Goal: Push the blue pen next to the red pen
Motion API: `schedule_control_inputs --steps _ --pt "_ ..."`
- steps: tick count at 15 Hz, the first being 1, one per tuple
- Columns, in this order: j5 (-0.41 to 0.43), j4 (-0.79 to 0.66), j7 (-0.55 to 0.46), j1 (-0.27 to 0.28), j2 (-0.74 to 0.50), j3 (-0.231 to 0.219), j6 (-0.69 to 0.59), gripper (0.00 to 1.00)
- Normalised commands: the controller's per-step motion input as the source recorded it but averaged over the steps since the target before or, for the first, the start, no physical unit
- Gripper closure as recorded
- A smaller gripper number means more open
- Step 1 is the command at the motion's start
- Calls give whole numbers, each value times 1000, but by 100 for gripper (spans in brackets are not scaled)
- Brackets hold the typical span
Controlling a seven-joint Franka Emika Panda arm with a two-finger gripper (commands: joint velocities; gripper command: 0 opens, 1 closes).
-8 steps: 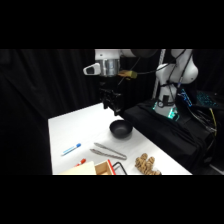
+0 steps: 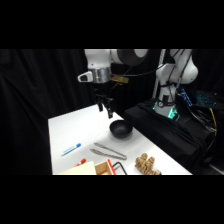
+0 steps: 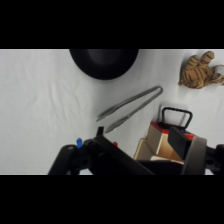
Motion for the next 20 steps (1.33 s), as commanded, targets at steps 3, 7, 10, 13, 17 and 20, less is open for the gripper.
schedule_control_inputs --steps 3,7,10,13,17,20 --pt "-88 496 -275 -112 422 -42 8 0" --pt "-103 530 -230 -106 424 -23 57 0" --pt "-107 603 -185 -113 446 -36 58 0" --pt "-71 641 -174 -114 461 -18 30 0" --pt "-56 652 -102 -75 513 2 7 0" --pt "-46 600 -60 -46 503 28 6 0"
